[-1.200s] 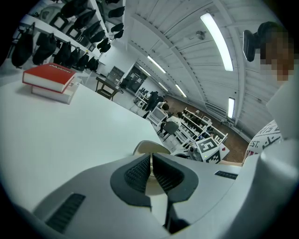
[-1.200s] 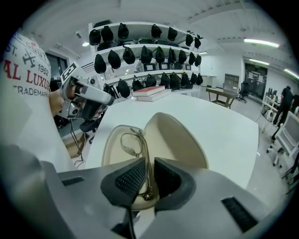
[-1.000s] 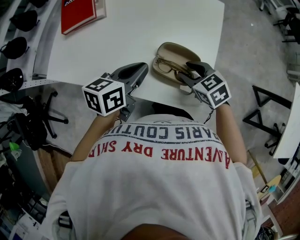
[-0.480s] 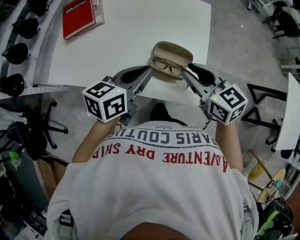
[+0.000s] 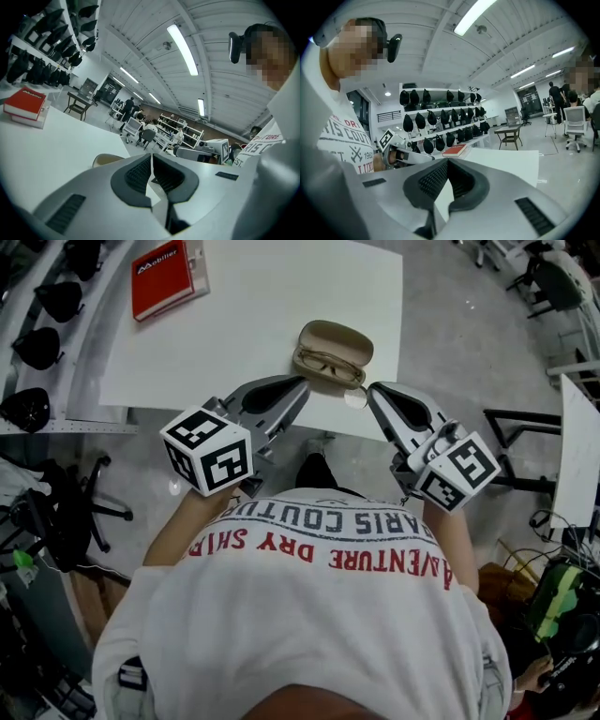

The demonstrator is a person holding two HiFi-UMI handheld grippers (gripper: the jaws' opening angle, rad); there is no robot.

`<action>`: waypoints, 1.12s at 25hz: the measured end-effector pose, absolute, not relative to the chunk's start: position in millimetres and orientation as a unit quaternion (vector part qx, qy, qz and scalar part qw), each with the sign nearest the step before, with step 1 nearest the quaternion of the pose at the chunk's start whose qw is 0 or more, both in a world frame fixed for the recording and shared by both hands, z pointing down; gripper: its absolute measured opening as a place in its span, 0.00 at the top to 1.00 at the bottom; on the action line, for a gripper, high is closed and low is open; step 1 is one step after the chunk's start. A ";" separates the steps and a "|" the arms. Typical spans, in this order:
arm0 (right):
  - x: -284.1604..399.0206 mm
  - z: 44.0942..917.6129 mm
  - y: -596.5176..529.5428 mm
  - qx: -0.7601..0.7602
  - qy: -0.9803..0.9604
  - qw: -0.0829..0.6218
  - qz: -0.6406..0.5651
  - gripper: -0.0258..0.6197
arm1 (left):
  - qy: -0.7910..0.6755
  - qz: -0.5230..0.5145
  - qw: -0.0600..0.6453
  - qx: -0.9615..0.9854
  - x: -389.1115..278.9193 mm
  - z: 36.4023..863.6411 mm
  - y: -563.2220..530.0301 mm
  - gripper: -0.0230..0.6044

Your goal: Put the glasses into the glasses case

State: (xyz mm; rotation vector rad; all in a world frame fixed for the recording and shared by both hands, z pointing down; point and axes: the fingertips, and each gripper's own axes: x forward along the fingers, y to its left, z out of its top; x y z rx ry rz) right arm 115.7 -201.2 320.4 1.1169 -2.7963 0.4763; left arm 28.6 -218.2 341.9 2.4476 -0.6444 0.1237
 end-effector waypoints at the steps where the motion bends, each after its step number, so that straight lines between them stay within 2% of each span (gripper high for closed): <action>1: 115.1 316.4 -197.6 0.366 -0.917 0.040 0.155 0.92 | -0.239 0.044 0.295 0.924 30.0 337.6 -214.9 0.90; 12: 112.1 296.7 -181.5 0.372 -0.919 0.026 0.128 0.92 | -0.230 0.038 0.267 0.935 30.8 312.7 -199.1 0.90; 28: 118.5 307.4 -183.2 0.387 -0.912 0.034 0.131 0.92 | -0.225 0.045 0.272 0.934 35.5 320.3 -200.5 0.90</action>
